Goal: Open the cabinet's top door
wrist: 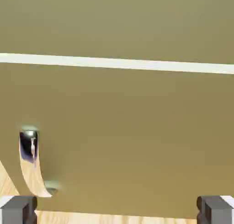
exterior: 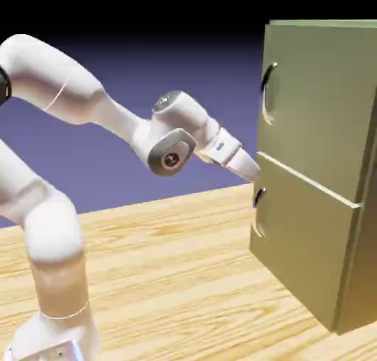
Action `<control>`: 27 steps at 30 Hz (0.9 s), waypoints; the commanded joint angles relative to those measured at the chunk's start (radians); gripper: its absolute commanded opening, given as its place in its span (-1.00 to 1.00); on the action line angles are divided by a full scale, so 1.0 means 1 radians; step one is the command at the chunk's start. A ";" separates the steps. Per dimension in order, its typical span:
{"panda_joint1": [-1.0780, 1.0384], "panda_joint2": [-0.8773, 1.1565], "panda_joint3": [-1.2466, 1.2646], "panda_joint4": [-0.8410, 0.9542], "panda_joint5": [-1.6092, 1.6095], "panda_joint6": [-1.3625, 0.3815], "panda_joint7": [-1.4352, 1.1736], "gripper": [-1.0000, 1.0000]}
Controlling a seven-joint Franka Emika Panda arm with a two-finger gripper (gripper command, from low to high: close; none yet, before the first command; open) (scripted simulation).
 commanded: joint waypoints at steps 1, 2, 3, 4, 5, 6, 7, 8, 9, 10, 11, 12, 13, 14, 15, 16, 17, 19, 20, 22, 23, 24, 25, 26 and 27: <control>0.028 0.036 -0.032 0.006 0.036 -0.009 -0.012 0.00; 0.055 0.073 -0.063 0.013 0.072 -0.019 -0.025 0.00; 0.083 0.109 -0.095 0.019 0.108 -0.028 -0.037 0.00; 0.110 0.145 -0.127 0.026 0.144 -0.038 -0.049 0.00; 0.138 0.181 -0.158 0.032 0.181 -0.047 -0.062 0.00; 0.165 0.218 -0.190 0.038 0.217 -0.057 -0.074 0.00; 0.193 0.254 -0.222 0.045 0.253 -0.066 -0.086 0.00; 0.220 0.290 -0.253 0.051 0.289 -0.076 -0.098 0.00; 0.248 0.326 -0.285 0.058 0.325 -0.085 -0.111 0.00; 0.275 0.363 -0.316 0.064 0.361 -0.095 -0.123 0.00; 0.303 0.399 -0.348 0.070 0.397 -0.104 -0.135 0.00; 0.330 0.435 -0.380 0.077 0.433 -0.114 -0.148 0.00; 0.358 0.471 -0.411 0.083 0.469 -0.123 -0.160 0.00; 0.385 0.508 -0.443 0.090 0.505 -0.132 -0.172 0.00; 0.413 0.544 -0.475 0.096 0.541 -0.142 -0.185 0.00; 0.440 0.580 -0.506 0.102 0.578 -0.151 -0.197 0.00; 0.468 0.616 -0.538 0.109 0.614 -0.161 -0.209 0.00; 0.523 0.689 -0.601 0.122 0.686 -0.180 -0.234 0.00; 0.550 0.725 -0.633 0.128 0.722 -0.189 -0.246 0.00; 0.605 0.797 -0.696 0.141 0.794 -0.208 -0.271 0.00; 0.633 0.834 -0.728 0.147 0.830 -0.218 -0.283 0.00; 0.660 0.870 -0.759 0.153 0.866 -0.227 -0.295 0.00; 0.688 0.906 -0.791 0.160 0.902 -0.236 -0.308 0.00; 0.716 0.942 -0.823 0.166 0.939 -0.246 -0.320 0.00; 0.743 0.979 -0.854 0.173 0.975 -0.255 -0.332 0.00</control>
